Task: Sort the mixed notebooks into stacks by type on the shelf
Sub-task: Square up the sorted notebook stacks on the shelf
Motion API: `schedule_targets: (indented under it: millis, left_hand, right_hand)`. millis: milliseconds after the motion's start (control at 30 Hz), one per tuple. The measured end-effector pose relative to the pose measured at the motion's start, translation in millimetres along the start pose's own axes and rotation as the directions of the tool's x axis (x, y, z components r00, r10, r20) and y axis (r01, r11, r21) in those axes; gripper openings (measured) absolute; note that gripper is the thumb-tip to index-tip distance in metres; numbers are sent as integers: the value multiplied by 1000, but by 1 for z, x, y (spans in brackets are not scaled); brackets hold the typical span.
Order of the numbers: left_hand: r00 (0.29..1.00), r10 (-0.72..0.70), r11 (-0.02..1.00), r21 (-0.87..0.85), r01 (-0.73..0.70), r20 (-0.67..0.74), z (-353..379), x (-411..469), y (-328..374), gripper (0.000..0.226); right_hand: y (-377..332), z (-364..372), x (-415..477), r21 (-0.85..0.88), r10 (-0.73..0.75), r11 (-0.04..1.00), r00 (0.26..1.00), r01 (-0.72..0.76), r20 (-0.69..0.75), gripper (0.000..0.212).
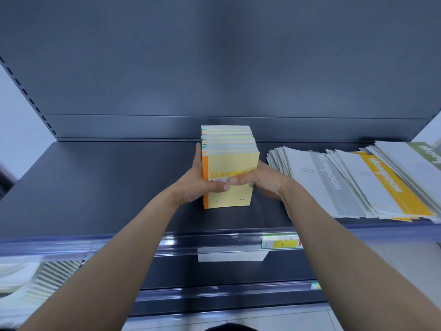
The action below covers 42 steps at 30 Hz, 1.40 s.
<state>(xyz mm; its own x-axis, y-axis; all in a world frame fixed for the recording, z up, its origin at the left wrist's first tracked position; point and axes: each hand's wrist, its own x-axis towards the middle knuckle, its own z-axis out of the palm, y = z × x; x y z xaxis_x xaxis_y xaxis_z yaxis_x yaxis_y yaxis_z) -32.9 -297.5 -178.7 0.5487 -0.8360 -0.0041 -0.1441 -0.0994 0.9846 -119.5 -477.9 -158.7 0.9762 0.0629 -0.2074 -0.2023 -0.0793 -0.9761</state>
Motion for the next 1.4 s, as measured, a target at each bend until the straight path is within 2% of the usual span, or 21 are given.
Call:
schedule_targets:
  millis: [267,400,500,600,733,767,833,900,933,1067,1167,1233,1400]
  left_hand:
    - [997,-57,995,90,52,52,-8,2,-5,115]
    - [995,-54,987,149,66,-86,-6,0,-5,115]
    - [991,-48,982,175,70,-127,-2,-2,-2,109]
    - [992,-37,988,143,54,-122,-2,-3,0,106]
    - [984,-118,989,74,128,-134,-4,-1,11,105]
    - [981,-144,989,11,146,-130,-3,-1,19,101]
    - [971,-221,971,-111,211,-95,-1,0,38,77]
    - [934,-350,926,-182,332,-73,3,2,51,56]
    - [905,-419,894,-203,399,-66,5,2,53,54]
    - [798,-602,779,-238,580,-27,13,3,54,77]
    - [760,-649,747,-217,628,-34,20,-1,55,57]
    - [747,-662,740,-210,639,-60,22,-1,55,47]
    - [732,-675,734,-192,652,-94,27,-2,61,42]
  right_hand:
    - [0,1,0,22,-10,1000,1000,10,-19,115]
    - [2,1,1,15,3,1000,1000,-2,-16,112]
    - [2,0,2,-32,-4,999,999,2,-49,110]
    - [4,0,0,-66,-41,997,994,34,-100,100]
    - [-8,3,-8,-58,-72,996,982,63,-176,75]
    - [-12,3,-8,-36,-56,998,979,50,-198,68]
    - [-21,1,-8,8,14,1000,974,-13,-227,57]
    - [-26,-3,-9,1,142,989,963,-145,-230,58]
    - [-27,-4,-10,-17,213,975,949,-223,-232,61]
    - [-27,-4,-14,-20,426,897,877,-441,-223,73]
    - [-25,-3,-16,12,509,856,837,-517,-202,81]
    - [-27,-1,-19,16,534,840,821,-542,-202,76]
    - [-30,1,-24,-9,556,822,806,-569,-203,75]
